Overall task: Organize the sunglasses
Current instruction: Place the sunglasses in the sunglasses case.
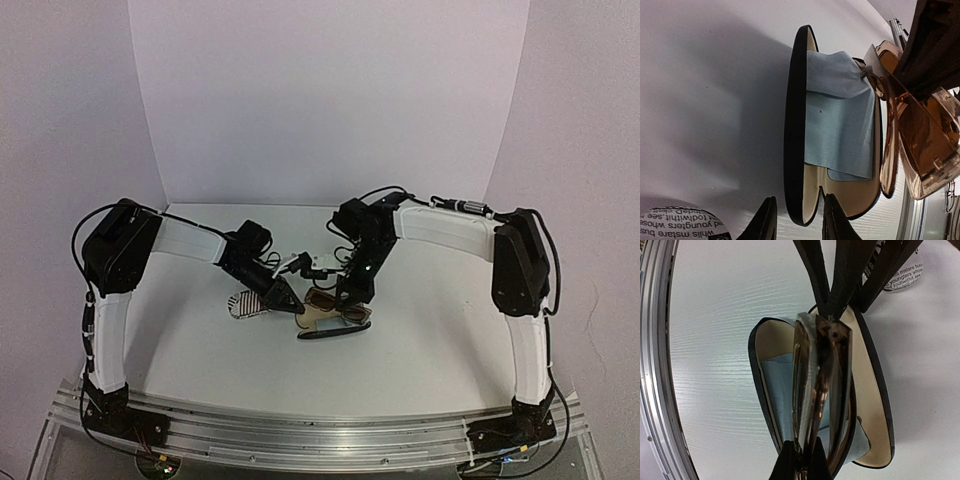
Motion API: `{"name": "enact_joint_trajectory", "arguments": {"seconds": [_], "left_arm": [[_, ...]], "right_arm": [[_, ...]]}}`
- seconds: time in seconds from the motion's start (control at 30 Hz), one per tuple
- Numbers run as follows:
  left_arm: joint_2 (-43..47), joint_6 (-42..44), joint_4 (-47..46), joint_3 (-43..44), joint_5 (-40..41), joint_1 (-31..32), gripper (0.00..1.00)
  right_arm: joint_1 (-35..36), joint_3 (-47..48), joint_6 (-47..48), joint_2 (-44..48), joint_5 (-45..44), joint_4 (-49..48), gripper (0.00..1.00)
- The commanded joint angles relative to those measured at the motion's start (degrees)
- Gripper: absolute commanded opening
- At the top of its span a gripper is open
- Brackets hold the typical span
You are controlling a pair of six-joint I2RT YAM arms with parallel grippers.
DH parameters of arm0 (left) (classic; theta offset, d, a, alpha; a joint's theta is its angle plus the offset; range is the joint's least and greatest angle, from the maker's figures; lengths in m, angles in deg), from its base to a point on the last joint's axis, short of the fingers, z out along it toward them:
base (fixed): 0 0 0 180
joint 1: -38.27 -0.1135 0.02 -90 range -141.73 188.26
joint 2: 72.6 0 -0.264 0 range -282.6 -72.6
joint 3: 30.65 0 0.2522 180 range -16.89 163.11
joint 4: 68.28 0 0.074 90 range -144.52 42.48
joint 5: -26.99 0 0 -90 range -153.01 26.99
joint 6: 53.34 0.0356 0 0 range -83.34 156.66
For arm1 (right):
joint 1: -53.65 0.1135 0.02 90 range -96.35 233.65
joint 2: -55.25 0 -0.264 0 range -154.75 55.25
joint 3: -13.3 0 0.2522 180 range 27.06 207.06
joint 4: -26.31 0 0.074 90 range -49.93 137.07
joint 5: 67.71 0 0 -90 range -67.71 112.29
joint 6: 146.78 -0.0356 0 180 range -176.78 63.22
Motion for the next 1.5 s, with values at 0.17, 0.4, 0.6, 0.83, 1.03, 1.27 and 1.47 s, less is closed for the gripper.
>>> {"name": "enact_joint_trajectory", "arguments": {"seconds": [0.17, 0.4, 0.6, 0.83, 1.03, 1.27, 1.47], "left_arm": [[-0.3, 3.9, 2.7, 2.2, -1.6, 0.8, 0.05], [2.0, 10.2, 3.2, 1.7, -0.2, 1.6, 0.00], [7.2, 15.4, -1.2, -2.3, 7.0, 3.7, 0.00], [16.3, 14.0, -14.0, -12.4, 15.0, 7.0, 0.00], [19.4, 13.0, -18.3, -17.1, 17.5, 9.1, 0.00], [21.1, 10.1, -22.4, -19.4, 21.8, 9.1, 0.00], [22.1, 9.2, -23.7, -21.3, 20.7, 9.6, 0.00]], "right_arm": [[2.1, 0.4, 3.6, -2.0, 0.1, 3.2, 0.00], [4.7, 0.0, 5.2, -3.2, -1.8, 6.1, 0.00], [7.0, 1.3, 4.3, -3.2, -1.9, 6.4, 0.00], [9.5, 3.3, 0.8, -3.4, 0.3, 6.4, 0.00], [10.6, 3.4, -2.2, -4.9, 0.5, 6.7, 0.00], [11.6, 1.9, -5.1, -3.9, 1.0, 7.7, 0.00], [11.7, -0.4, -7.7, -4.9, 0.7, 4.5, 0.00]]}}
